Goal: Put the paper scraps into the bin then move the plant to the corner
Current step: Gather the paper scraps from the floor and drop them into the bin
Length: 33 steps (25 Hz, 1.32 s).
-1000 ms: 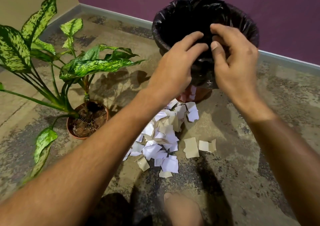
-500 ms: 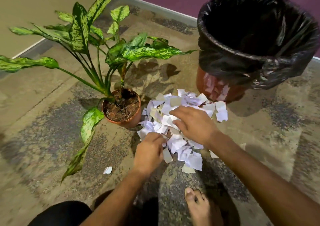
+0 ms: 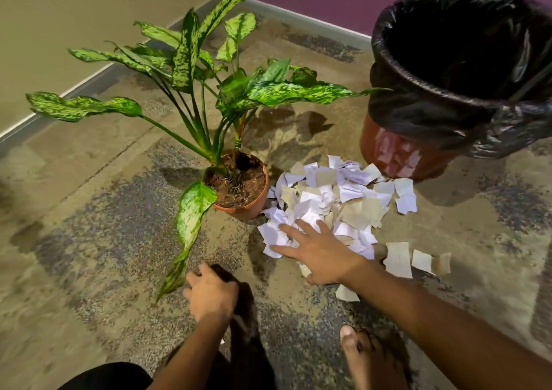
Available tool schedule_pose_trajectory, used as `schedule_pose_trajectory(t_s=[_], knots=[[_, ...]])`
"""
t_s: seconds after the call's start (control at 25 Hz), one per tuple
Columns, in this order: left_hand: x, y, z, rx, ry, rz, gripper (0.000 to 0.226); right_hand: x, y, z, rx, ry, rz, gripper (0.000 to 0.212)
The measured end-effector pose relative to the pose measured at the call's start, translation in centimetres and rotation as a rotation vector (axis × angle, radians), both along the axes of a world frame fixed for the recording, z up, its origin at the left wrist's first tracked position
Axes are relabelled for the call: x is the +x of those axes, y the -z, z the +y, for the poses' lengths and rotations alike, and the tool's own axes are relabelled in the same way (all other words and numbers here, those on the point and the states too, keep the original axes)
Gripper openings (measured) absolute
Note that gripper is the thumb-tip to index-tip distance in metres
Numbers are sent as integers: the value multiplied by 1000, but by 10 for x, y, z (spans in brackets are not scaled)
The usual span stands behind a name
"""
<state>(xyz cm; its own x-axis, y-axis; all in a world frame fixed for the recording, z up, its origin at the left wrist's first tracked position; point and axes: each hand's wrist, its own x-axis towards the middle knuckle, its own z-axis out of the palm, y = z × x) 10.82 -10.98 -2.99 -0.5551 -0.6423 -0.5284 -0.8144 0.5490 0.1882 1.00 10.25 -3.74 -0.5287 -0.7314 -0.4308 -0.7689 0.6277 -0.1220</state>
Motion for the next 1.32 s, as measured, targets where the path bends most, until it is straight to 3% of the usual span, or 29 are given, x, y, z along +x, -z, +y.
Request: schedule_pose_trajectory(t_s=[0.16,0.24,0.48,0.64,0.84,1.2,1.32], knots=[[1,9,-6,21,0,22,25,9,7,3,36,-11,3,81],[-1,8,-7,48,-9,42,16,8,5,10,11,-15,27,74],[-21,-2,4,178,212,225,32,1,-5,33,20,87,82,48],[-41,-2,25,178,382,381,46,-2,-7,50,30,134,86,46],[-69,6,59,473,332,343,57,-3,-23,68,-63,263,103,47],[-81,9,94,216,657,142,22,1,-76,98,-397,469,194,46],[-83,8,102,199,711,162,24,-22,-118,108,-829,536,365,32]])
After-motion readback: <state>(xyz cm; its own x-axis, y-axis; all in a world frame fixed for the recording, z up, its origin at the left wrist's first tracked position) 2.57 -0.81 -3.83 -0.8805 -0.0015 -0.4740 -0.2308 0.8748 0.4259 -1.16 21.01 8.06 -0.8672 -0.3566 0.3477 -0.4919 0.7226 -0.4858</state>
